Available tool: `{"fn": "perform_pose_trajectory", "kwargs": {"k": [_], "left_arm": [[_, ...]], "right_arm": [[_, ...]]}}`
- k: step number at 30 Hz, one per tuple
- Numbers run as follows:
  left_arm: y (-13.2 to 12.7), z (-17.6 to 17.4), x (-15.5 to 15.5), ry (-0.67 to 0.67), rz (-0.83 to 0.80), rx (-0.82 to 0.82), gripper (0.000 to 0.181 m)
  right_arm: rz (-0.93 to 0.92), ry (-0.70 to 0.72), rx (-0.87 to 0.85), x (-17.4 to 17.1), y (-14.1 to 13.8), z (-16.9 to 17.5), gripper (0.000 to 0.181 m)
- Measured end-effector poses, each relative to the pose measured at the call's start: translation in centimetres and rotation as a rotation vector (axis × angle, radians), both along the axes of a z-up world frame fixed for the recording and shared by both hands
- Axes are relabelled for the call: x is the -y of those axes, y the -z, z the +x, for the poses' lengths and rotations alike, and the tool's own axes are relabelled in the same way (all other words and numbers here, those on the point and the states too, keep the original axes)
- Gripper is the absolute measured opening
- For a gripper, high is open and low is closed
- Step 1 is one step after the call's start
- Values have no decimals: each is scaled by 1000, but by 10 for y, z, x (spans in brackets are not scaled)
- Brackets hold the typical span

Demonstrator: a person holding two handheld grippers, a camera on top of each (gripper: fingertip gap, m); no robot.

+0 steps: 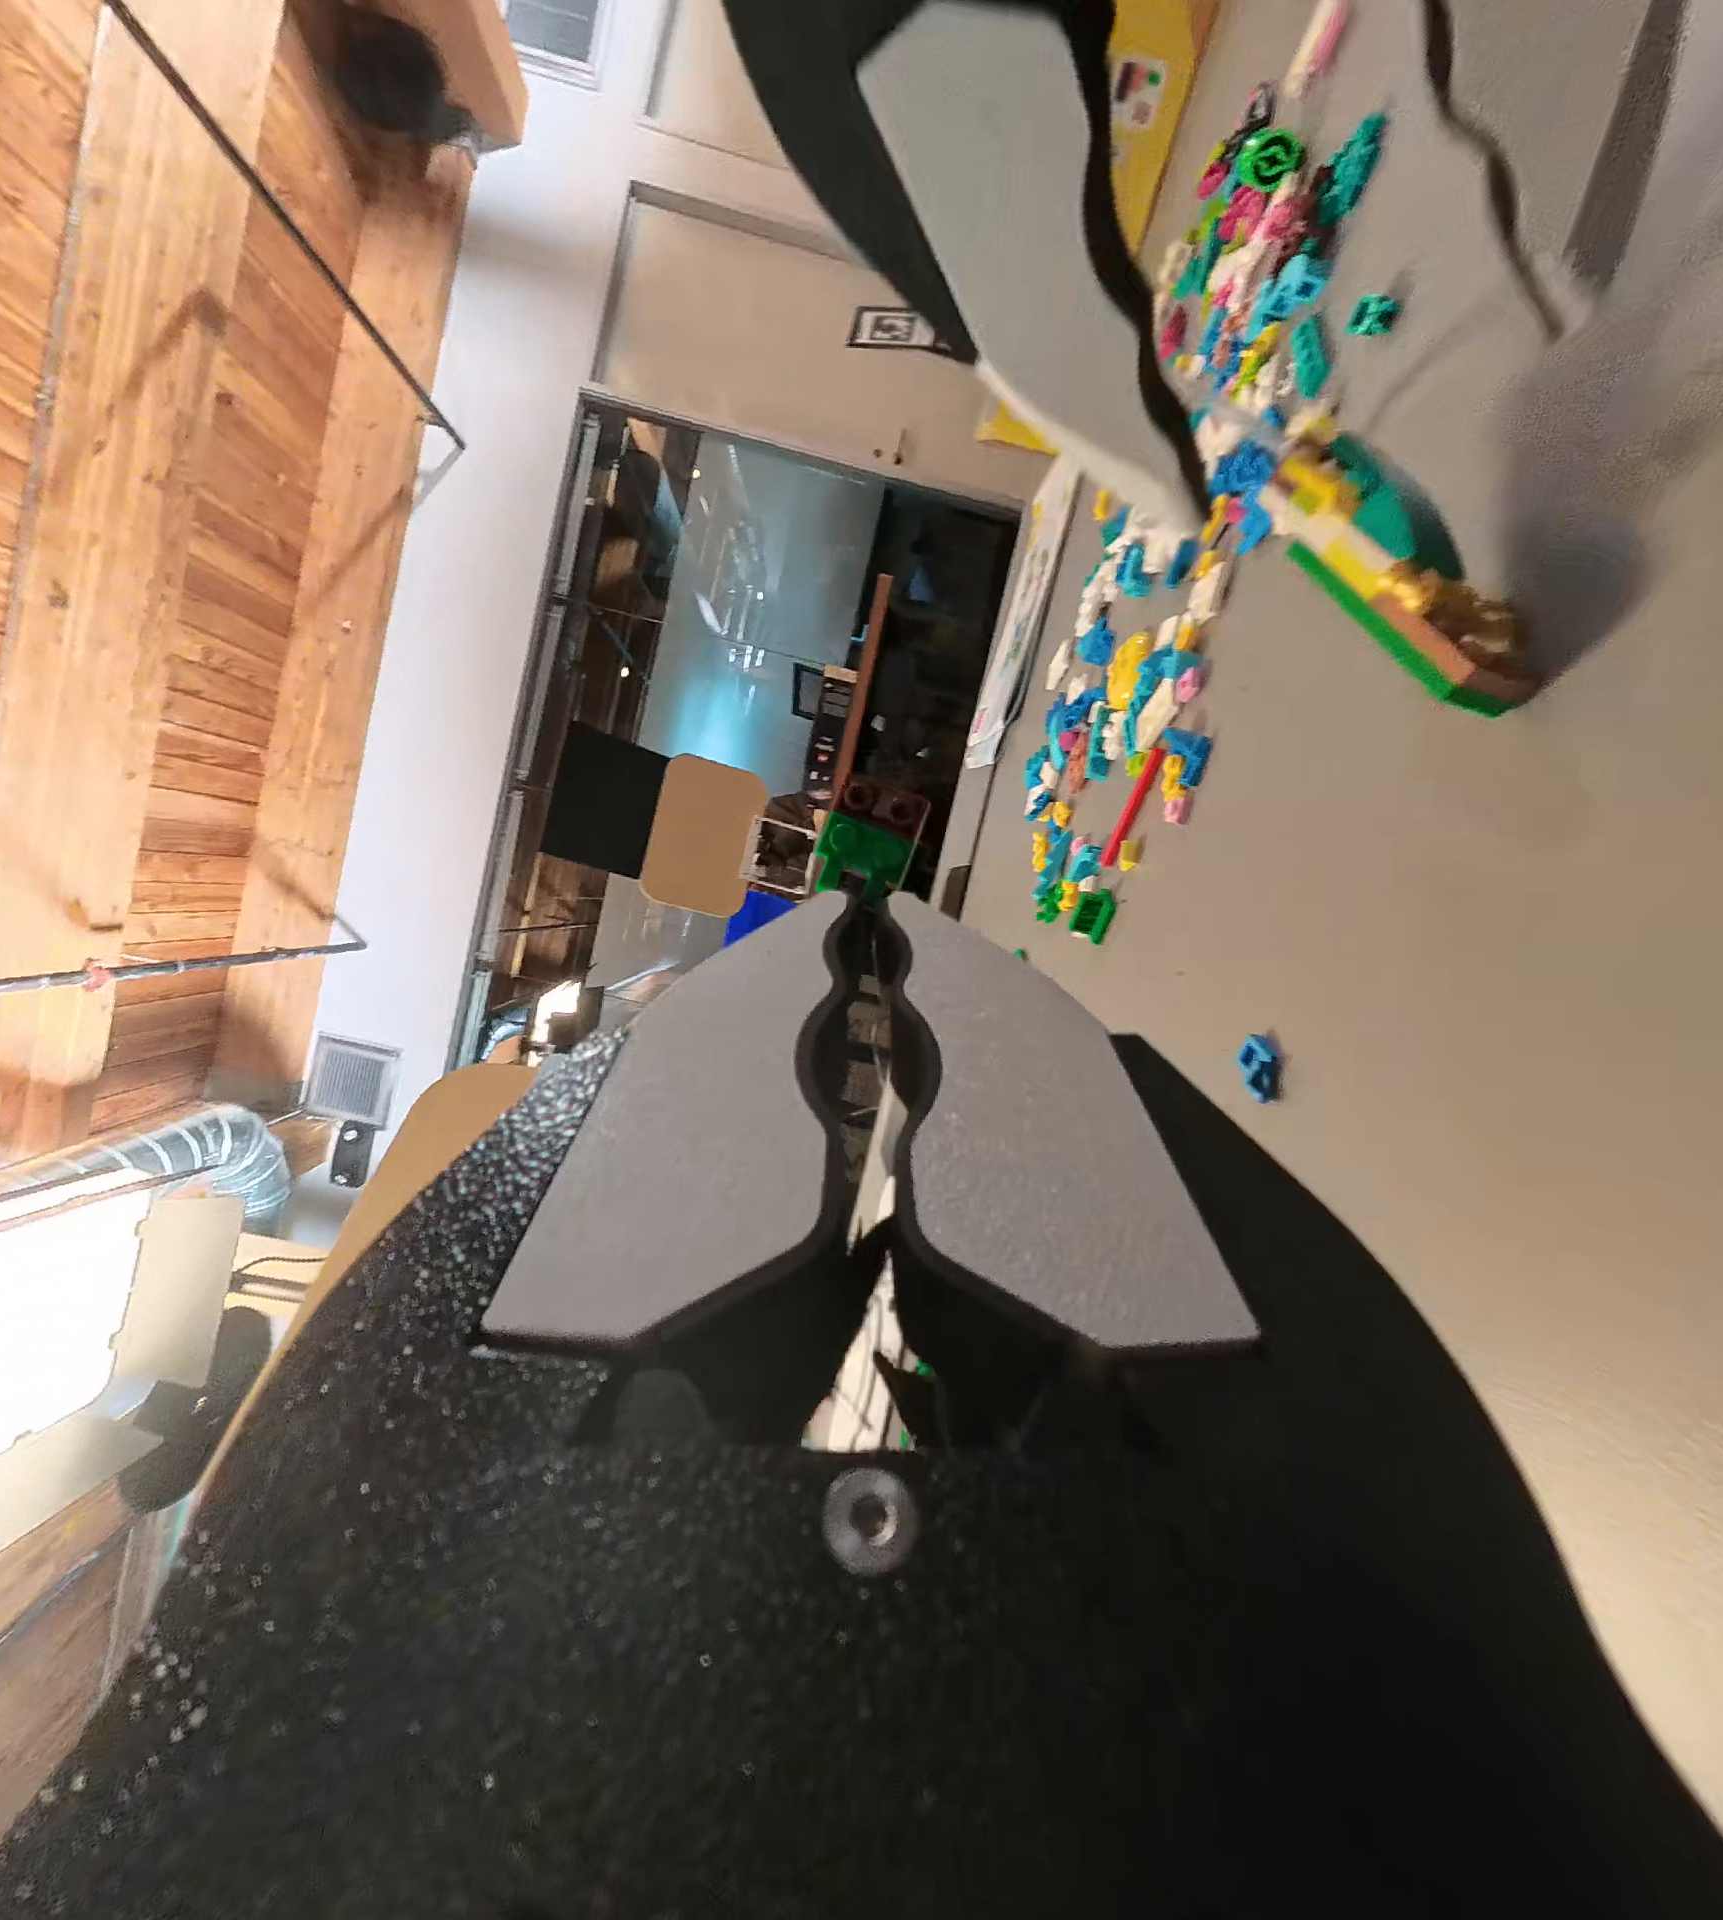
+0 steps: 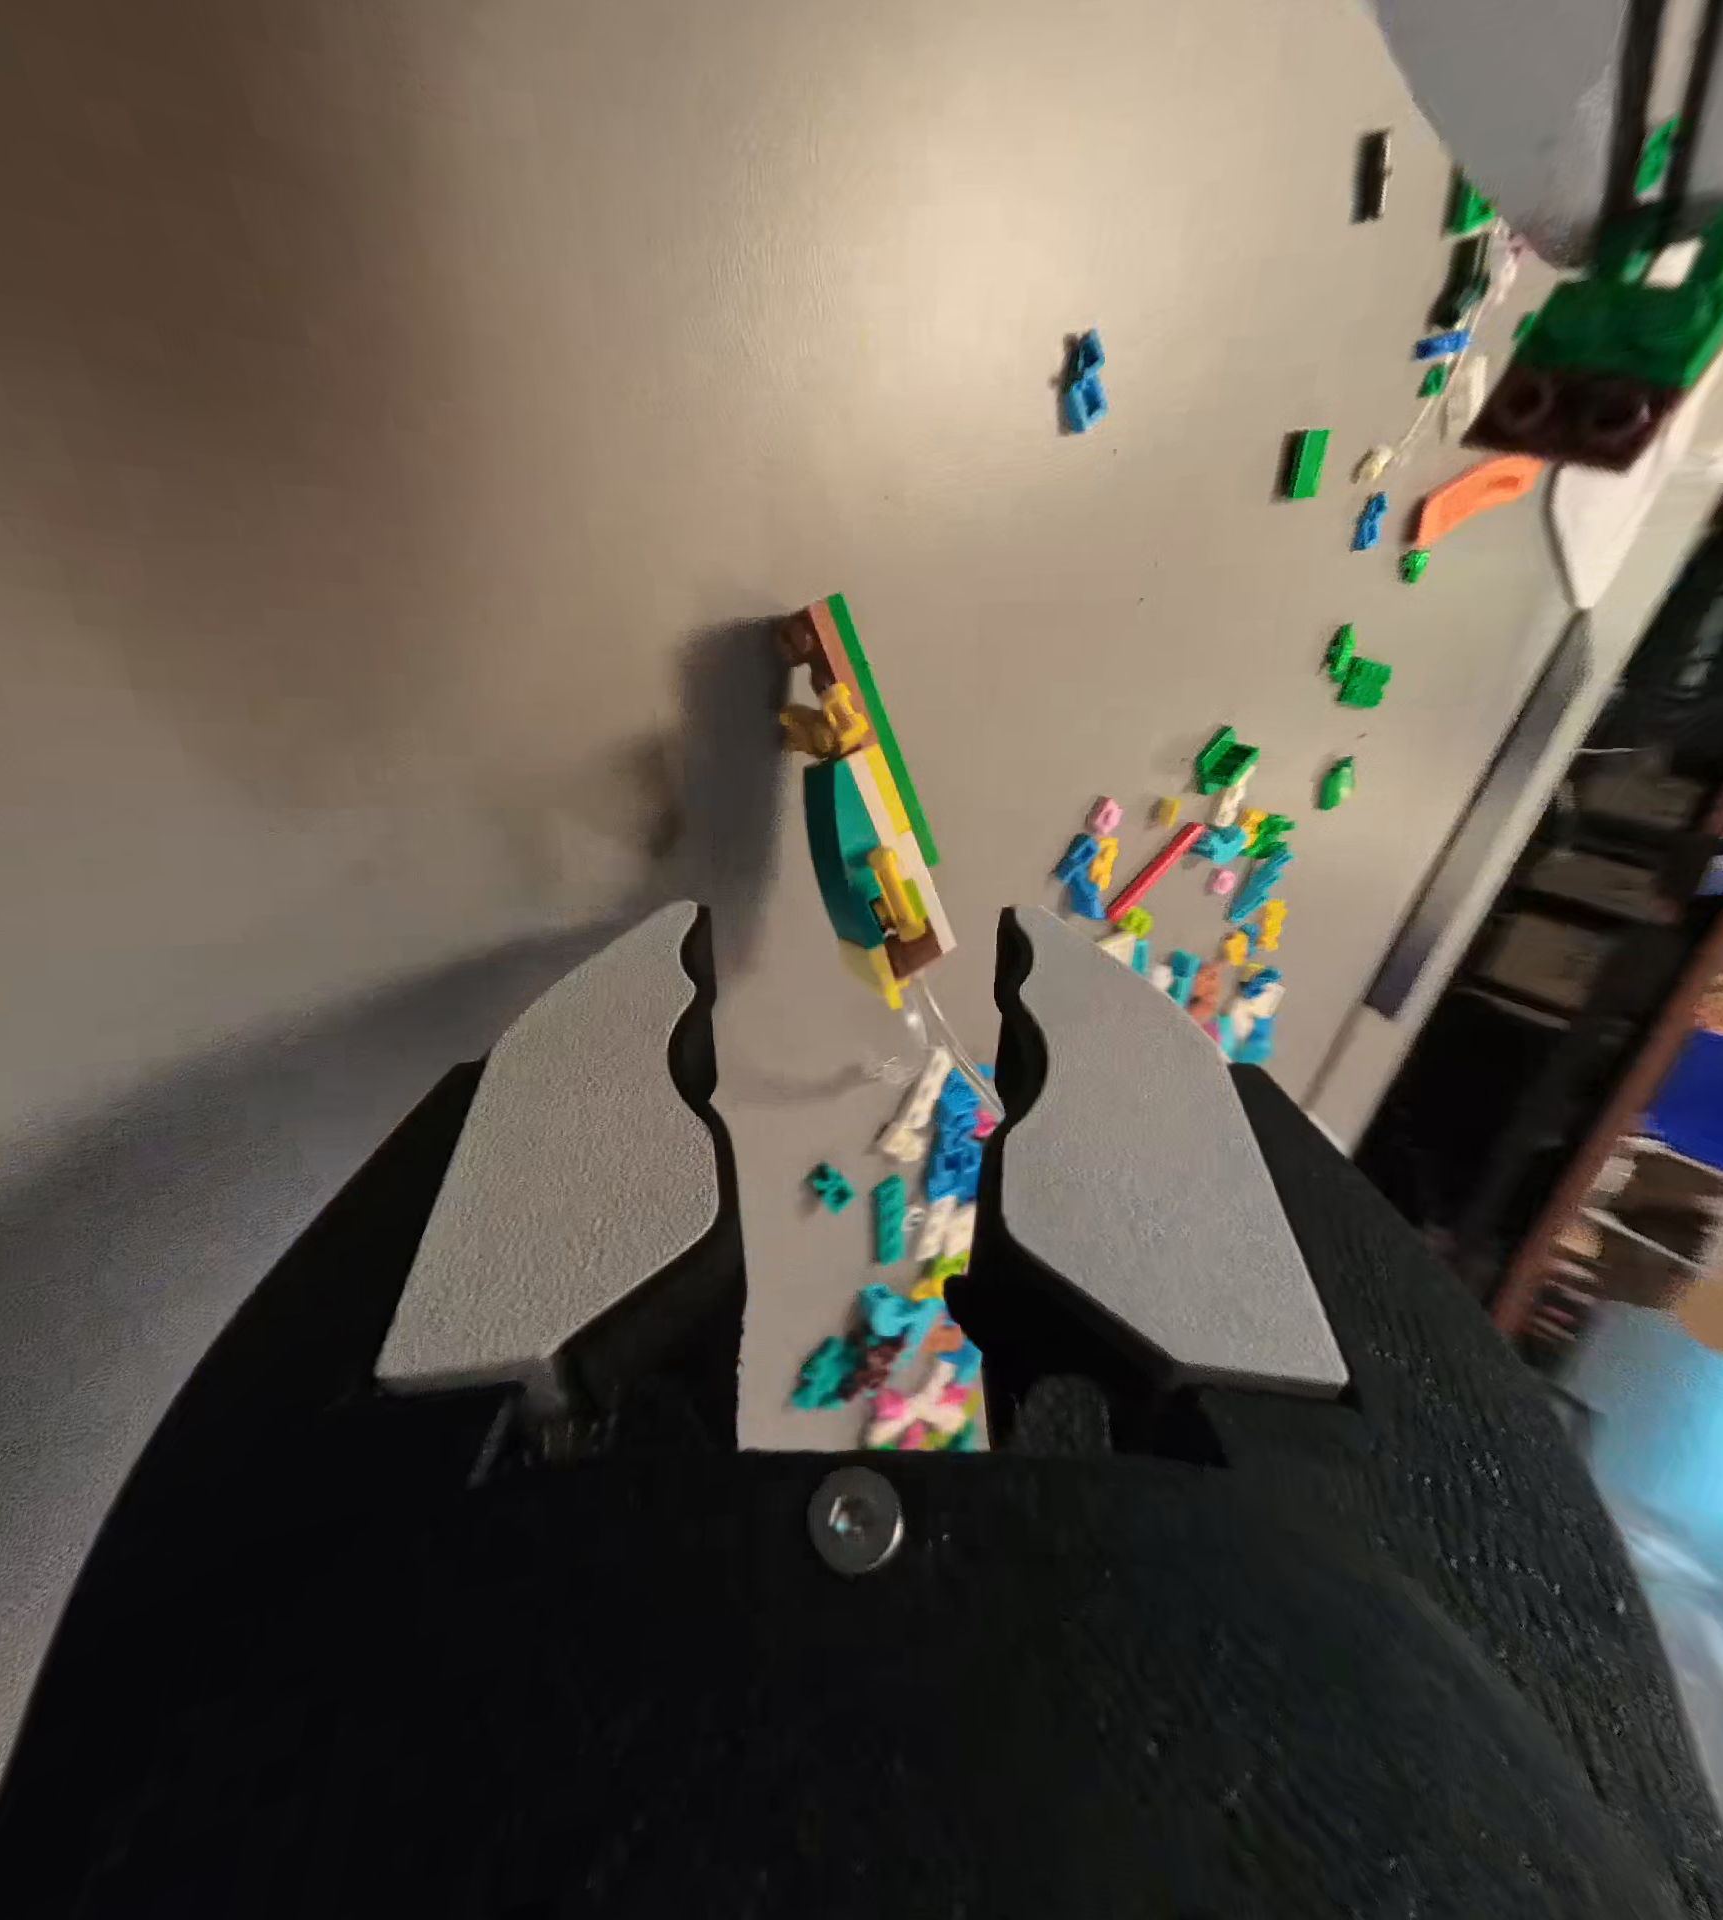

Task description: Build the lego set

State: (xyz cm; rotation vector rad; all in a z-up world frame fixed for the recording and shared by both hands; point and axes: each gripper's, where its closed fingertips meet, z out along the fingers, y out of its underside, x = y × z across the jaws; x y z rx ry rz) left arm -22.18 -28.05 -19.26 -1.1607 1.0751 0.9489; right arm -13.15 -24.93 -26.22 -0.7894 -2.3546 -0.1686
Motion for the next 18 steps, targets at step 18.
{"fn": "perform_pose_trajectory", "kwargs": {"k": [18], "left_arm": [[-31, 37, 6, 128, 179, -64, 1]], "right_arm": [[-812, -47, -570, 42, -97, -55, 9]]}}
